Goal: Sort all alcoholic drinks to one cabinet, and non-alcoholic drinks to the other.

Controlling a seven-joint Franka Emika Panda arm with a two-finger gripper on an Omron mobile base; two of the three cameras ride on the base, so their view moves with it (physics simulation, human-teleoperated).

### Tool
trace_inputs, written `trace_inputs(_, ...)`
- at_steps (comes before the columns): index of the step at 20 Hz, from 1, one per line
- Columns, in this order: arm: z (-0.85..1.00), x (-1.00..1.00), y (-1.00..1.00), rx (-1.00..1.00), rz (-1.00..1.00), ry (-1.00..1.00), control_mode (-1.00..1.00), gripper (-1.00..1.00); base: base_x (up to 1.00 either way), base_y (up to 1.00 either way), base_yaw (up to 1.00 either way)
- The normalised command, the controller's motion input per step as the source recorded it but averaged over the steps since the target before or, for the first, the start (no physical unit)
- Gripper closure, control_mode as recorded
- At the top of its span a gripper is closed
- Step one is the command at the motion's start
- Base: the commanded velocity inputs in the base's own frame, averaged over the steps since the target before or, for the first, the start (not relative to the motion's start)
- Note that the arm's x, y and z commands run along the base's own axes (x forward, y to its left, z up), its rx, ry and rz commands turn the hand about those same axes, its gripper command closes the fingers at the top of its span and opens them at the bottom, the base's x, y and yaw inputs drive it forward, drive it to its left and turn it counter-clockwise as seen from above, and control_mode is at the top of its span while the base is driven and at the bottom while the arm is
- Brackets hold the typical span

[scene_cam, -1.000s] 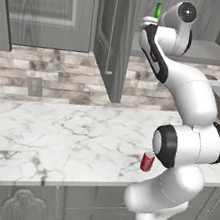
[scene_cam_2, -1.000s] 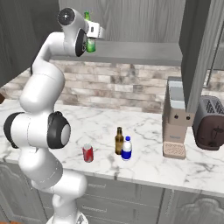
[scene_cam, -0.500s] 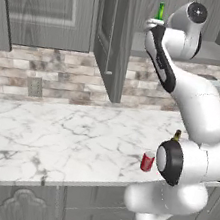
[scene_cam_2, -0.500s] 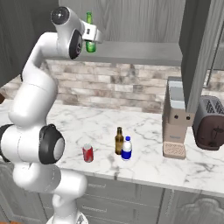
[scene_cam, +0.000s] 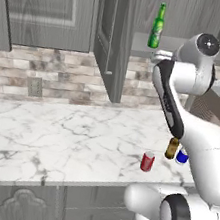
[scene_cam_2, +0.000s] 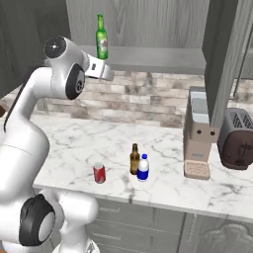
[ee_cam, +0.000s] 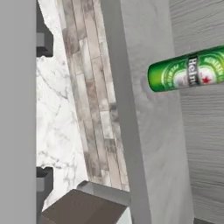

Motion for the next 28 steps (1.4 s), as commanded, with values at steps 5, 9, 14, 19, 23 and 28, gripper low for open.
trace_inputs(5, -0.58, -0.93, -0.55, 0.0, -0.06, 0.11, -1.0, -1.0, 0.0, 0.0, 0.0)
trace_inputs(9, -0.6, -0.26, -0.56, -0.12, 0.0, 0.22, -1.0, -1.0, 0.0, 0.0, 0.0)
trace_inputs(14, -0.6, -0.02, -0.33, -0.27, 0.13, 0.27, -1.0, -1.0, 0.0, 0.0, 0.0)
trace_inputs(19, -0.33, 0.0, -0.01, -0.34, 0.28, 0.42, -1.0, -1.0, 0.0, 0.0, 0.0)
trace_inputs(23, -0.22, -0.03, -0.01, -0.29, 0.41, 0.56, -1.0, -1.0, 0.0, 0.0, 0.0)
trace_inputs(28, -0.32, -0.01, -0.04, -0.26, 0.42, 0.54, -1.0, -1.0, 0.0, 0.0, 0.0)
